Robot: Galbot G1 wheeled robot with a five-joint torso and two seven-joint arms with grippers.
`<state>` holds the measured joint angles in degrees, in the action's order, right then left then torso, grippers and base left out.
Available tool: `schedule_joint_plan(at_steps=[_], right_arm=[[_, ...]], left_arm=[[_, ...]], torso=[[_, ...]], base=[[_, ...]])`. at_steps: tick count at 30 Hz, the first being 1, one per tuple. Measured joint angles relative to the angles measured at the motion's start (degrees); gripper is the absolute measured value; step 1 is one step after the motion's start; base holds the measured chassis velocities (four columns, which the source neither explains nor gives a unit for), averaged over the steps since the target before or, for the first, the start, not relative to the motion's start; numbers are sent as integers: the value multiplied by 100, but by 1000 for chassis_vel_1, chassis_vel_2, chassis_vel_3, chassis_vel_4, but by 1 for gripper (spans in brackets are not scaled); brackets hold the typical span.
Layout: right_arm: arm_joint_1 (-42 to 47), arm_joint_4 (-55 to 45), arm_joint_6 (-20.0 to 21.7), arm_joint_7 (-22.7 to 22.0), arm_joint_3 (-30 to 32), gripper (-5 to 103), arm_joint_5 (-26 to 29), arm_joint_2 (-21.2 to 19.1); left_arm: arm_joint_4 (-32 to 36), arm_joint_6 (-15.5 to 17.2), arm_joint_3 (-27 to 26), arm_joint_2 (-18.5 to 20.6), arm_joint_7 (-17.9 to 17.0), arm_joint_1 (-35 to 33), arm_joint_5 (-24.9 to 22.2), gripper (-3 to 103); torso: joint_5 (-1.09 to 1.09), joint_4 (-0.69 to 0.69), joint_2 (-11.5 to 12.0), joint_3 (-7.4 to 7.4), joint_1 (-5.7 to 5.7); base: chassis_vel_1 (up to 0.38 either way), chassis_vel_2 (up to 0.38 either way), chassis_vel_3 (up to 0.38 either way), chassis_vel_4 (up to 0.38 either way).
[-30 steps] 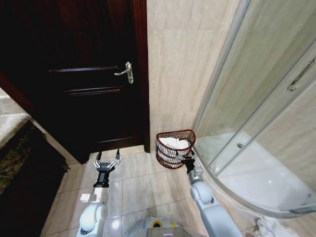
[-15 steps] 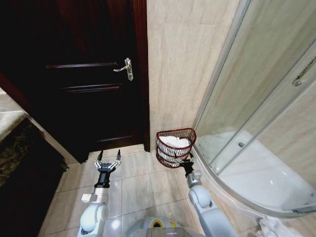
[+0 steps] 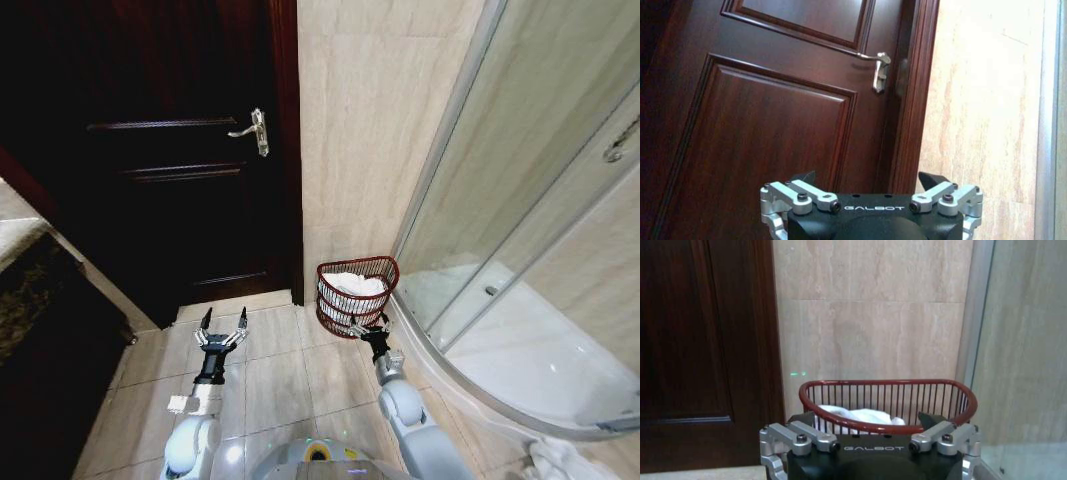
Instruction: Discard the used towel into the hamper.
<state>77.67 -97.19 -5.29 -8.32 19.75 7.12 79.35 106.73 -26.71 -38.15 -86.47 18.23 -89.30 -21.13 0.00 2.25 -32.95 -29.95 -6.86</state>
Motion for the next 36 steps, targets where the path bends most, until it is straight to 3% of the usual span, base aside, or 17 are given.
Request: schedule_joint_plan(at_steps=[17, 36], right_arm=[[82, -56, -86, -64, 127, 100, 27, -123], [69, -110, -81, -91, 174, 100, 149, -232]], left_arm=[[-216, -228, -31, 20, 229, 23, 41, 100], [-266, -213, 25, -52, 252, 104, 244, 100]], torso=[[0, 0, 343, 198, 145], [1, 0, 653, 373, 279]], base=[[-26, -24, -21, -25], [-108, -111, -107, -106]])
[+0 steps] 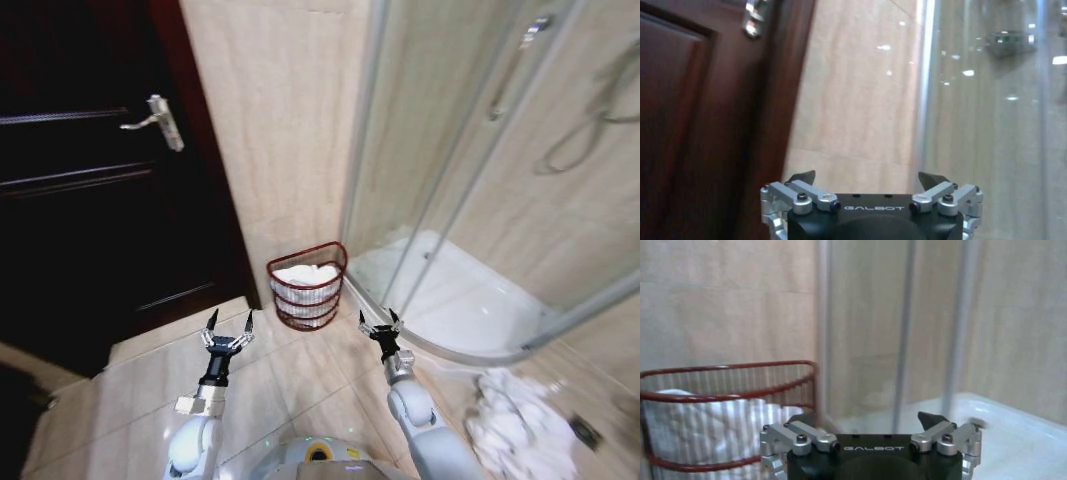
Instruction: Discard the used towel into the hamper.
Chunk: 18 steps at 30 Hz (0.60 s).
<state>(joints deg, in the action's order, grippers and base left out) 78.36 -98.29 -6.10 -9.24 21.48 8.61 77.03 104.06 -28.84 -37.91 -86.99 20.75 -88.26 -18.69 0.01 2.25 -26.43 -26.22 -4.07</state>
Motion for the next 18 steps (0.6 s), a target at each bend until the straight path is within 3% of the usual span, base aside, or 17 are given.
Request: schedule_joint_plan(at_steps=[18], right_arm=[[14, -52, 4, -21, 19, 100, 30, 14]], left_arm=[[-118, 34, 38, 11, 28, 93, 54, 100]], torso=[[-1, 0, 325, 187, 138]], base=[[-133, -128, -129, -119]])
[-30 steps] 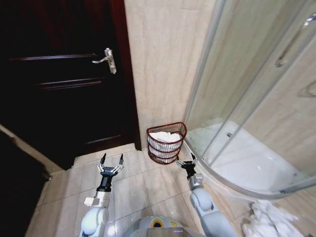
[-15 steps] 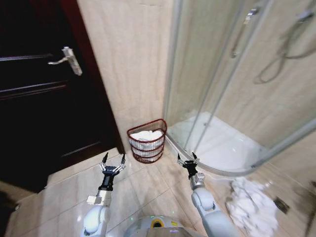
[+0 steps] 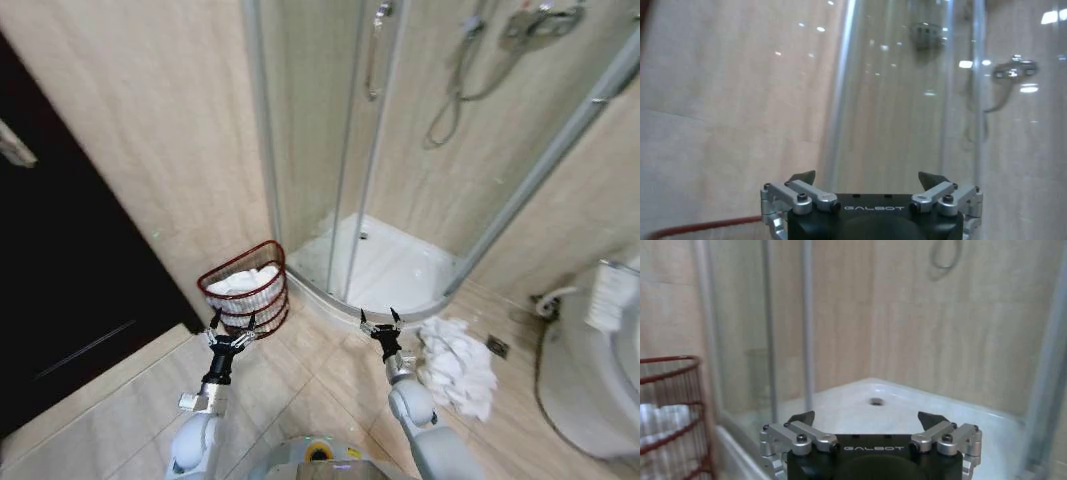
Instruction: Discard the used towel into the hamper.
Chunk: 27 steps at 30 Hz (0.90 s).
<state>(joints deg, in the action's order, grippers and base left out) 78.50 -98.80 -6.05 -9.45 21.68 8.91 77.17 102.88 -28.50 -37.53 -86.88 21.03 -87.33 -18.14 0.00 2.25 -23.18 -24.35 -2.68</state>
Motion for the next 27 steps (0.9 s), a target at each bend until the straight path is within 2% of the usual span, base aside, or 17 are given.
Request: schedule_joint_plan(at_steps=[27], right_arm=[[167, -93, 80, -70, -33, 100, -140, 61]], left_arm=[[-27, -25, 3, -34, 7, -14, 41, 100]], torso=[[0, 0, 472, 280, 191]], base=[[-129, -129, -121, -120]])
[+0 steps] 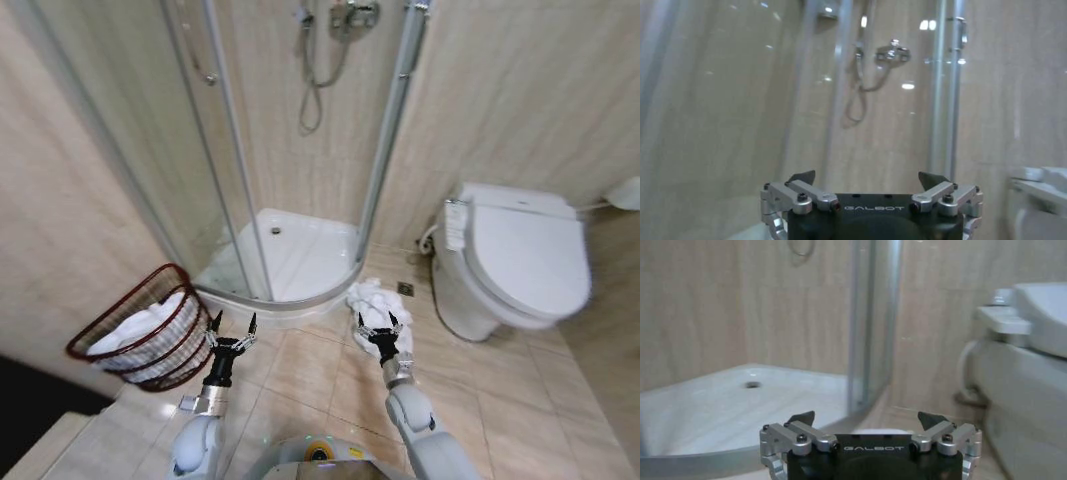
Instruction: Discard the used towel into the hamper.
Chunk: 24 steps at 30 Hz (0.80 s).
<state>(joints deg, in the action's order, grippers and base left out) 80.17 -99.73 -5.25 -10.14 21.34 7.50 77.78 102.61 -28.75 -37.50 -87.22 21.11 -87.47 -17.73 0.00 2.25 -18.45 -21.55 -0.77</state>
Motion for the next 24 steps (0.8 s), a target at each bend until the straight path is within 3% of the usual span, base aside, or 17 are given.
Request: schedule_joint_plan(at_steps=[15, 24], right_arm=[[-32, 45, -51, 0, -5, 100, -36, -24], [-41, 146, -195, 20, -36, 100, -42, 33]], left_arm=[[-29, -55, 20, -42, -6, 14, 9, 100], [-11, -32, 58, -86, -20, -22, -35, 100]], torso=[[-2, -3, 228, 135, 73], [1, 2, 231, 139, 75]], base=[[-256, -247, 3, -7], [-50, -65, -16, -8]])
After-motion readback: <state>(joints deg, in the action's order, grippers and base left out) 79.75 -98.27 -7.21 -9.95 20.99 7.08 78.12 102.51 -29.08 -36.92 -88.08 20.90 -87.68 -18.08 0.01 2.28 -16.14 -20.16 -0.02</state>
